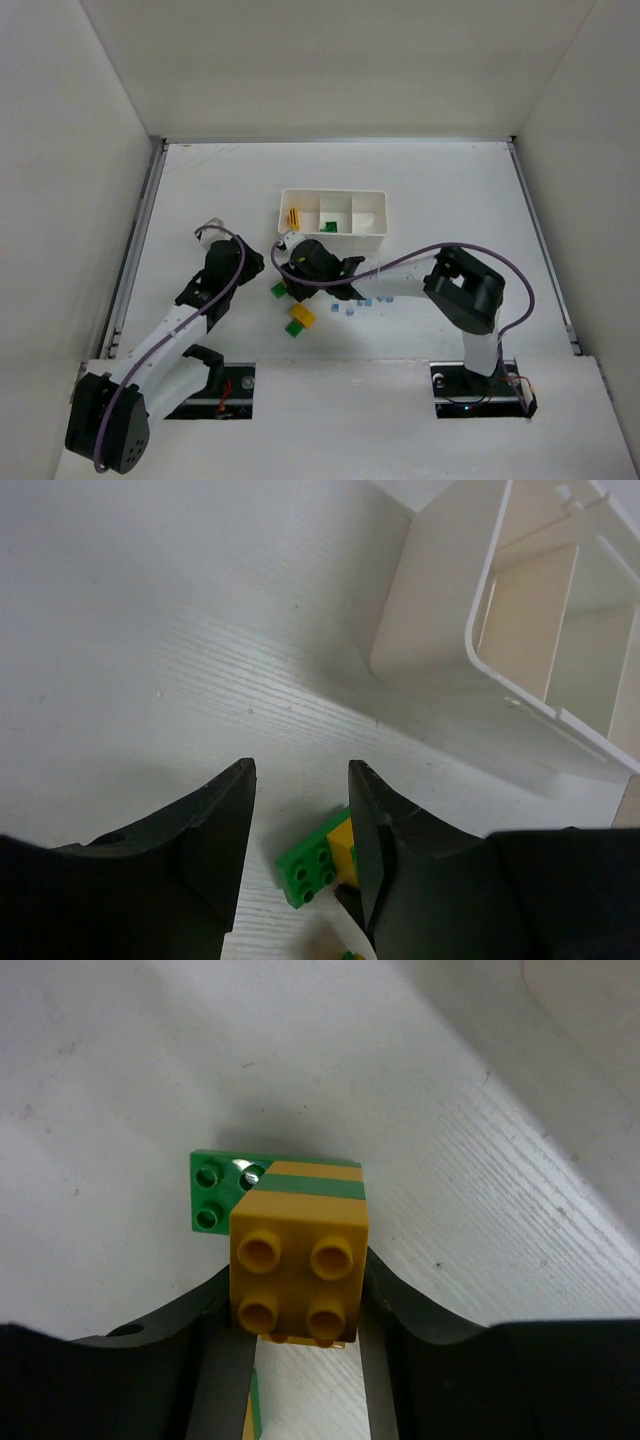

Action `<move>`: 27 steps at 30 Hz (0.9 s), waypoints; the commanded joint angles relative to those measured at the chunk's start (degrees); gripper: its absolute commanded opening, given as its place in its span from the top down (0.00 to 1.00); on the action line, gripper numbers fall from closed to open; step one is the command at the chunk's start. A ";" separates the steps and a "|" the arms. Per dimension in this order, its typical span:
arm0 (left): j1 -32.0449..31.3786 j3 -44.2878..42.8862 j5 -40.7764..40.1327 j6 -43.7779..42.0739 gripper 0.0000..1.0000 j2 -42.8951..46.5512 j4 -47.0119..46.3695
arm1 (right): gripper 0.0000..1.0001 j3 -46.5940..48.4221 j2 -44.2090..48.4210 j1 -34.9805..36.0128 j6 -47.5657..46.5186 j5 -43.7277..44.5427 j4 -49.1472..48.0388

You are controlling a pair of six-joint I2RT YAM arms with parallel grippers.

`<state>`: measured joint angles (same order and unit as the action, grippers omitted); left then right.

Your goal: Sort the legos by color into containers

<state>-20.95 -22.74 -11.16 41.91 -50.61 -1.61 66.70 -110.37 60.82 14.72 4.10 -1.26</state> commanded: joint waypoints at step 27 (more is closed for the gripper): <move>-16.18 -7.49 1.14 -0.60 0.51 8.78 -10.34 | 0.73 -7.89 26.16 -8.30 3.65 0.91 -4.36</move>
<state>-35.31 -27.49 -9.30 42.04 -39.97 -6.39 59.31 -86.19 53.12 17.74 5.58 -2.92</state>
